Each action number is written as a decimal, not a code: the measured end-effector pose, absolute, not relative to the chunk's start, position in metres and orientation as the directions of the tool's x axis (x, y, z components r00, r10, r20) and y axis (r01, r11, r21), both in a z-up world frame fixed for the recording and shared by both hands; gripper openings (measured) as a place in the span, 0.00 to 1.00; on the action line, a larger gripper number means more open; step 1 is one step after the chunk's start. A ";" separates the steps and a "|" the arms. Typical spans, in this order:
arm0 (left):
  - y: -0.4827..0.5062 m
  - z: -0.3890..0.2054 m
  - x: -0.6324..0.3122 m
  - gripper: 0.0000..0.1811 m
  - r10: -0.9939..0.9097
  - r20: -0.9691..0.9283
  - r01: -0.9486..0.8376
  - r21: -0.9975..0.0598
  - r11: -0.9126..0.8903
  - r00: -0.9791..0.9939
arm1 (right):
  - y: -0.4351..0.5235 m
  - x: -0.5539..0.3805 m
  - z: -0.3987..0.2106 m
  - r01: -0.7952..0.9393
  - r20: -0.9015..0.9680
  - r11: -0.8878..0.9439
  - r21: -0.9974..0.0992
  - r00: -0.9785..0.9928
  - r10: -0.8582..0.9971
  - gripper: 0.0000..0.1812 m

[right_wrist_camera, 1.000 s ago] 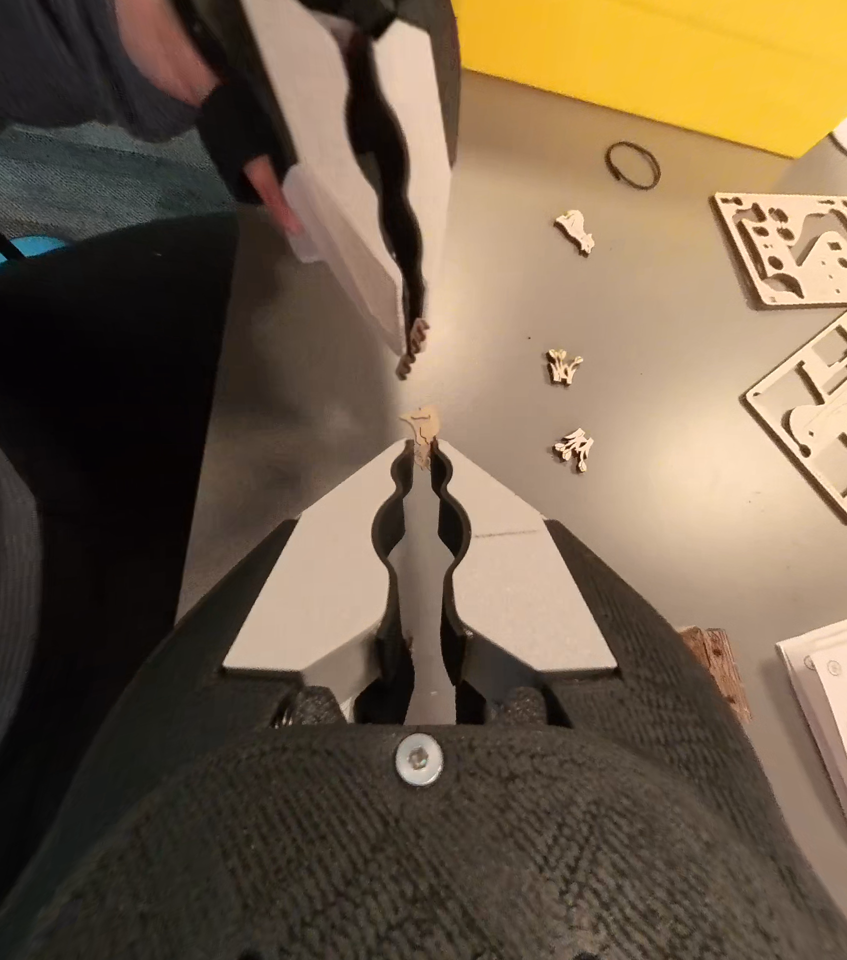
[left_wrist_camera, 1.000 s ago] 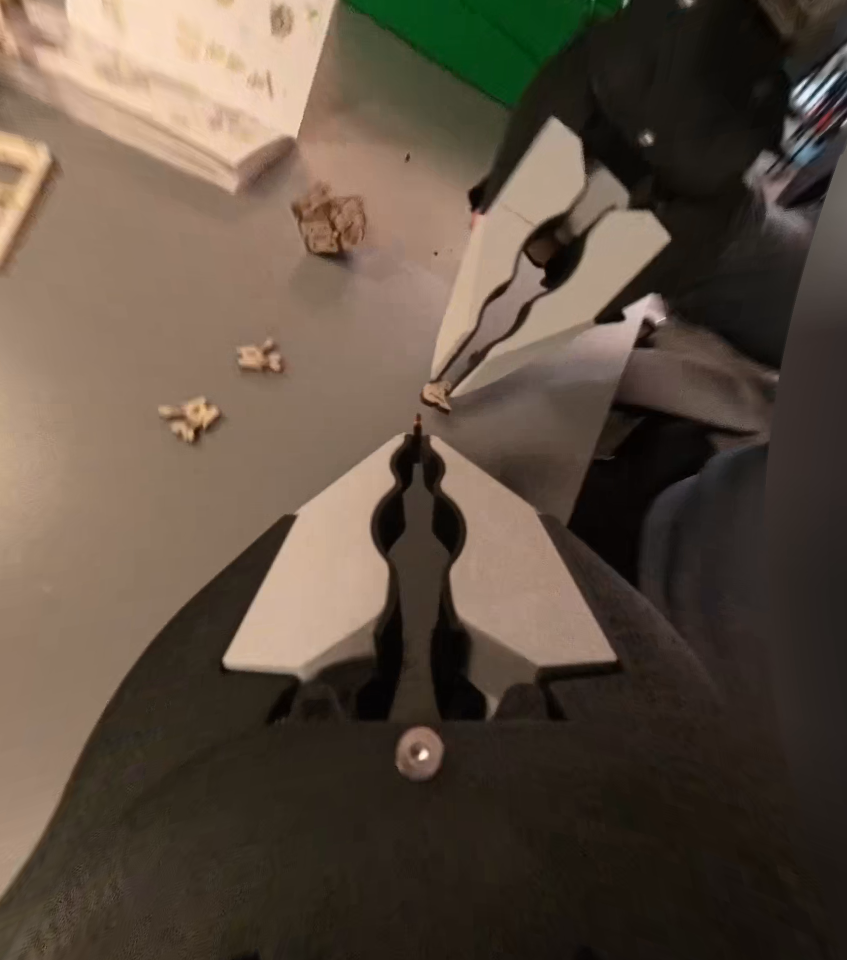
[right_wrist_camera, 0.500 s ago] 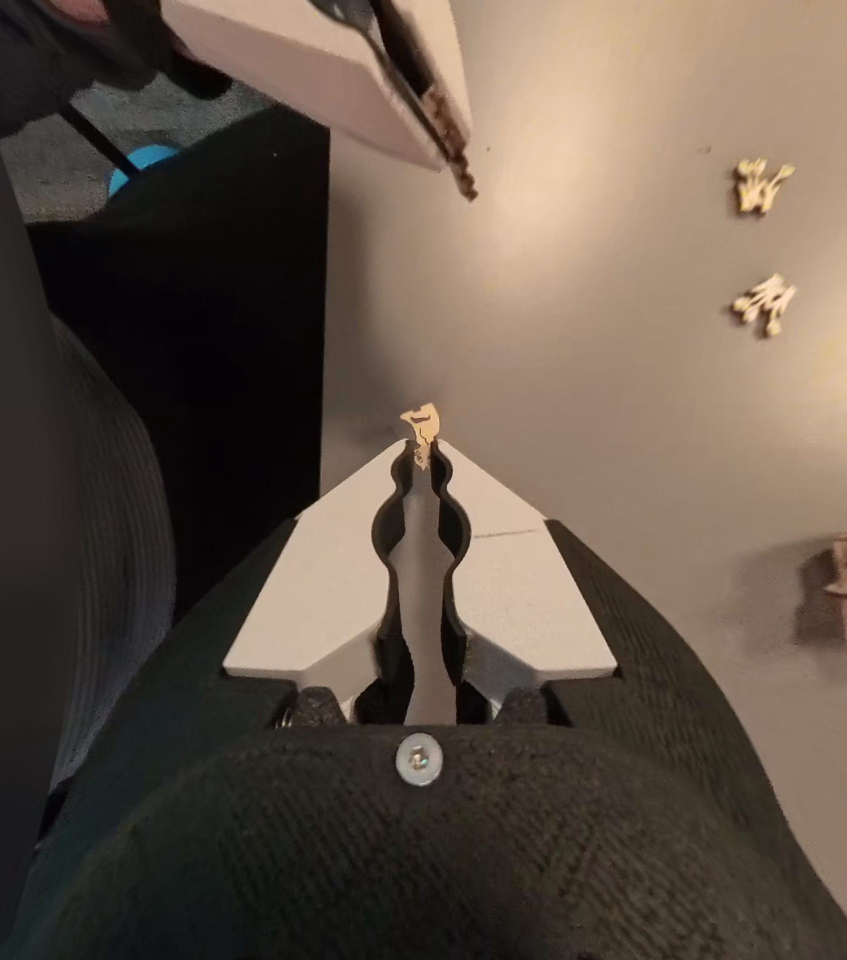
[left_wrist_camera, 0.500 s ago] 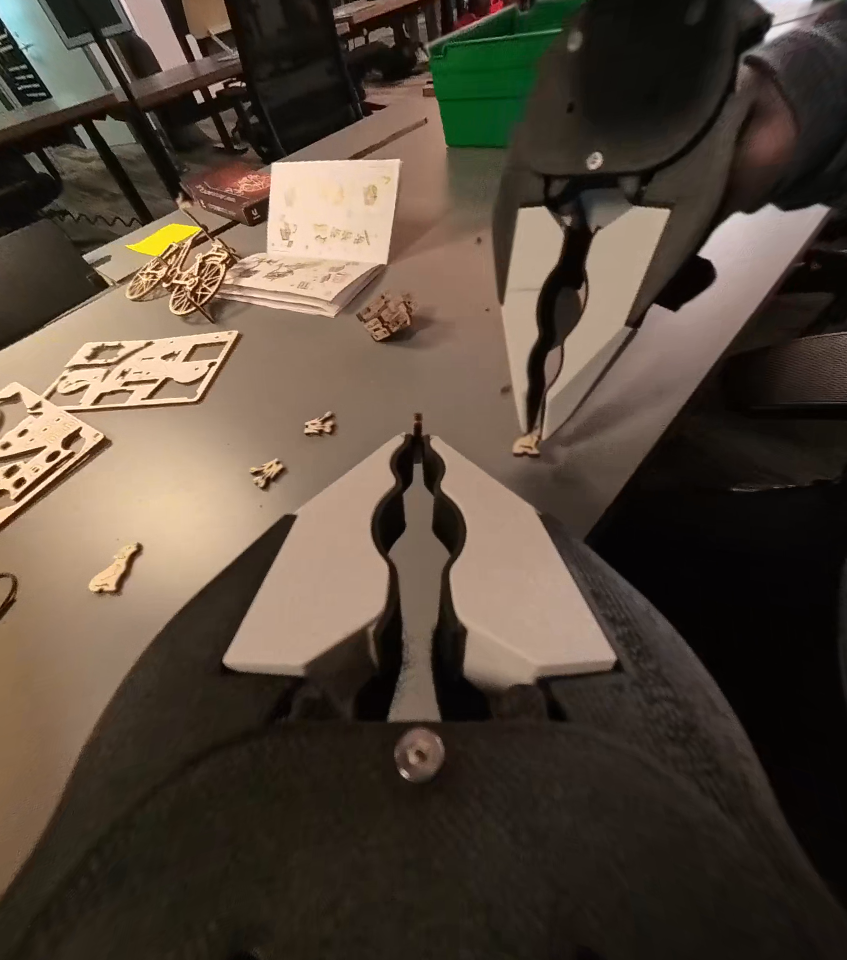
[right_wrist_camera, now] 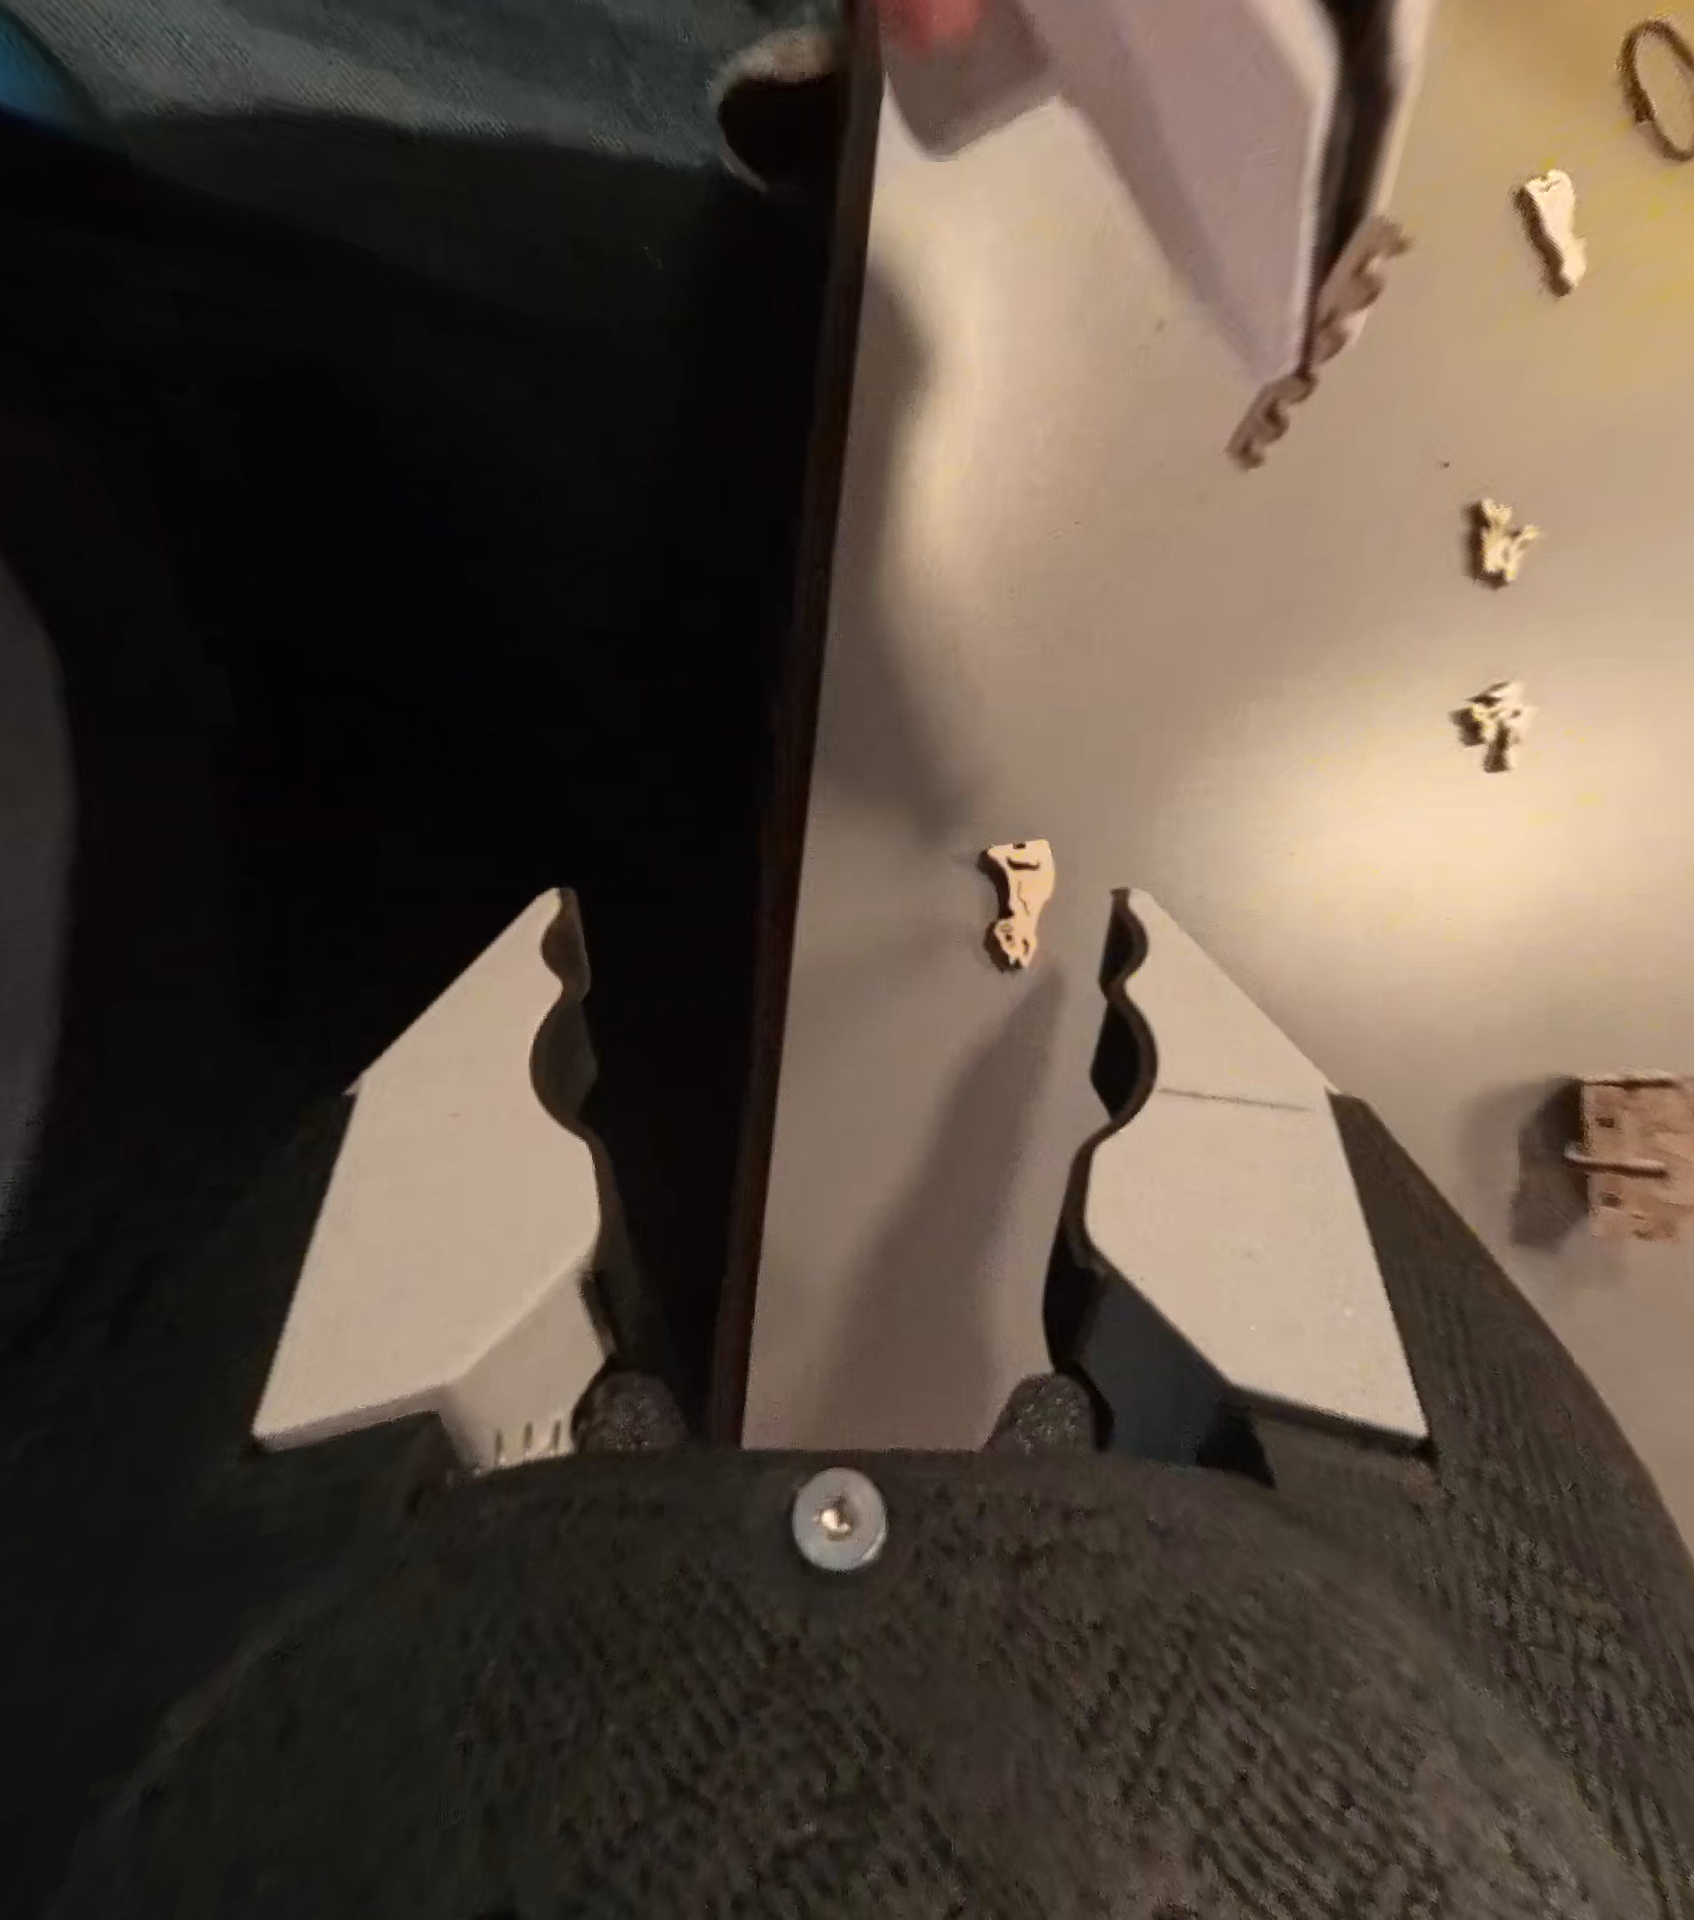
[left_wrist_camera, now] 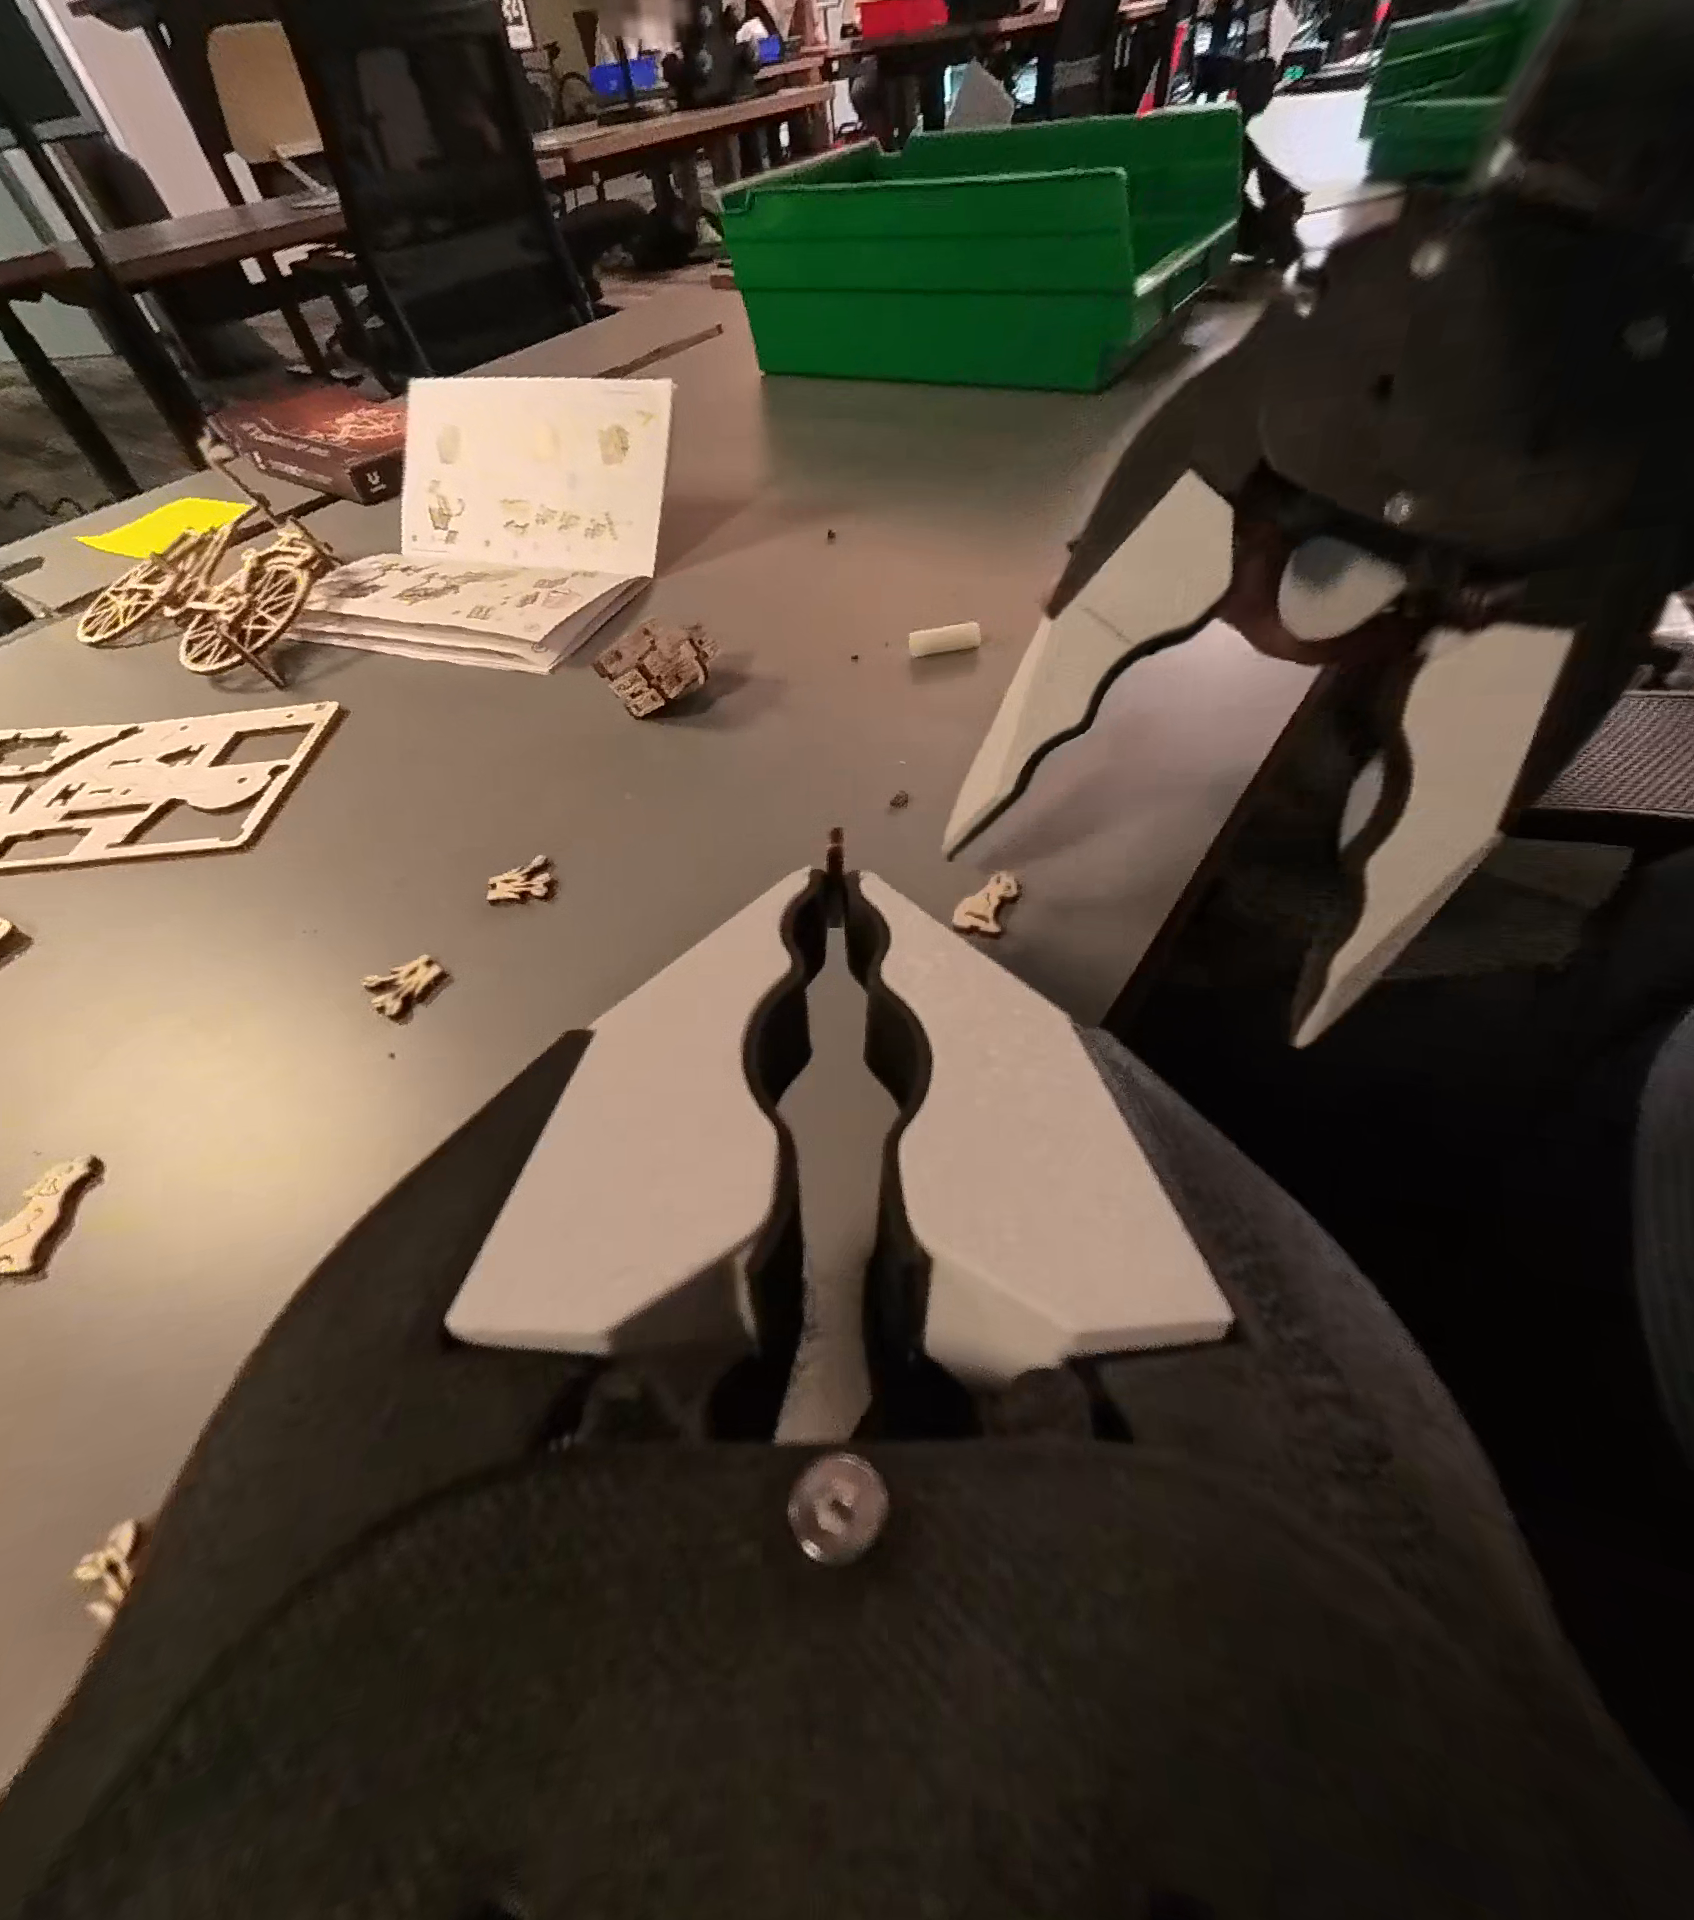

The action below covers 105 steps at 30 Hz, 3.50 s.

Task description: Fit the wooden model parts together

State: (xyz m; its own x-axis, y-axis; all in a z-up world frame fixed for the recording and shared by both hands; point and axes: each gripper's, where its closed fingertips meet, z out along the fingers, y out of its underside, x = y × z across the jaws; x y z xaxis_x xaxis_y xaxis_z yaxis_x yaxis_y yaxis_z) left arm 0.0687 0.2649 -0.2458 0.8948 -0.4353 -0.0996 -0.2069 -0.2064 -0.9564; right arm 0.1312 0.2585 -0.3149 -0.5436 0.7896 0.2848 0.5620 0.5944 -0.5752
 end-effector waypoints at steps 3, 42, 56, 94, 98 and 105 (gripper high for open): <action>0.263 -0.242 0.068 0.00 -0.459 -0.101 -0.206 -0.961 -0.185 0.883 | 0.262 0.136 -0.329 0.601 0.326 0.631 -0.490 -0.545 0.772 0.52; 0.245 -0.254 0.087 0.01 -0.549 -0.049 -0.172 -0.970 -0.173 0.834 | 0.260 0.130 -0.318 0.611 0.776 0.753 -0.244 -0.343 0.530 0.15; 0.244 -0.254 0.095 0.01 -0.568 -0.063 -0.191 -0.967 -0.169 0.821 | 0.256 0.137 -0.308 0.594 0.829 0.779 -0.201 -0.321 0.459 0.02; 0.234 -0.237 0.071 0.01 -0.536 -0.081 -0.183 -0.973 -0.140 0.840 | 0.303 0.145 -0.303 0.817 -0.066 0.573 0.065 -0.569 0.820 0.00; 0.235 -0.238 0.071 0.01 -0.539 -0.078 -0.182 -0.973 -0.144 0.839 | 0.302 0.144 -0.303 0.819 -0.058 0.571 0.064 -0.568 0.821 0.00; 0.235 -0.241 0.071 0.01 -0.544 -0.061 -0.173 -0.973 -0.156 0.837 | 0.302 0.144 -0.303 0.816 -0.044 0.575 0.062 -0.573 0.818 0.00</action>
